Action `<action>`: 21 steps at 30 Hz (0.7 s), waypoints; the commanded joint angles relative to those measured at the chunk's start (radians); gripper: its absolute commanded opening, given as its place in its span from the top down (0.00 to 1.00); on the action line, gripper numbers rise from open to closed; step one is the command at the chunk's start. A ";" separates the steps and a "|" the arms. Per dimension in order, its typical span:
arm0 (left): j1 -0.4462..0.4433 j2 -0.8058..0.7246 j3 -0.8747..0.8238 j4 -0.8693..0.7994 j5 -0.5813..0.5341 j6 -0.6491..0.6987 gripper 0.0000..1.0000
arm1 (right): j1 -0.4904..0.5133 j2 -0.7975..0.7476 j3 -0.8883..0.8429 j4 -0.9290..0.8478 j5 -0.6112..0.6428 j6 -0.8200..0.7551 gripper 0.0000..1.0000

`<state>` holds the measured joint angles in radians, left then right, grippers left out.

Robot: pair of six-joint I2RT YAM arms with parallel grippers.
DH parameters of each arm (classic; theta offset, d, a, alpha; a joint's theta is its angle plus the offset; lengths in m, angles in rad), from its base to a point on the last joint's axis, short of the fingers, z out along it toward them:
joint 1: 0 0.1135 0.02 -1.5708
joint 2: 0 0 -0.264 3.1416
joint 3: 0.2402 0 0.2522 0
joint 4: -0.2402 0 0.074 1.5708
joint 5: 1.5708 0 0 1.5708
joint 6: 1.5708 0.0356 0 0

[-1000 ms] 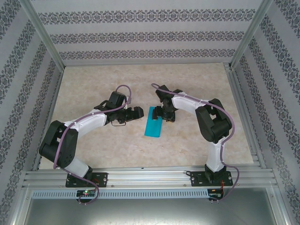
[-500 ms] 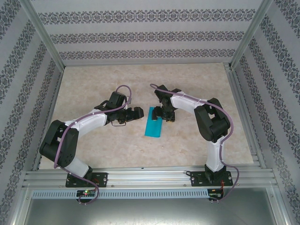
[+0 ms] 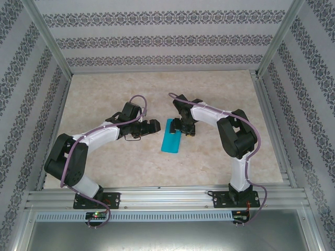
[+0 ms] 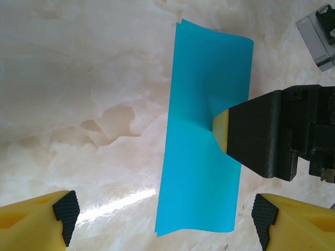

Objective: Fold a paper plane with a square sheet of paper (pick it up from the middle)

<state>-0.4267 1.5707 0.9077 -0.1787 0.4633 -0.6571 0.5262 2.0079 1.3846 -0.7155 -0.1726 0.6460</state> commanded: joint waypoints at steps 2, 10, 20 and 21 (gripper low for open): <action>-0.015 0.023 0.026 -0.010 0.022 0.021 0.14 | 0.000 0.064 -0.016 -0.011 0.032 -0.038 0.25; -0.014 0.027 0.030 -0.007 0.029 0.019 0.15 | 0.001 0.083 0.004 -0.037 0.045 -0.066 0.26; -0.014 0.038 0.033 -0.002 0.050 0.016 0.23 | -0.003 0.095 0.002 -0.032 0.054 -0.039 0.25; -0.014 0.040 0.033 0.002 0.054 0.014 0.25 | -0.003 0.095 -0.002 -0.028 0.051 -0.035 0.25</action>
<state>-0.4267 1.5963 0.9146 -0.1787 0.4942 -0.6575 0.5262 2.0281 1.4120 -0.7513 -0.1707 0.6033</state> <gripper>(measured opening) 0.757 0.745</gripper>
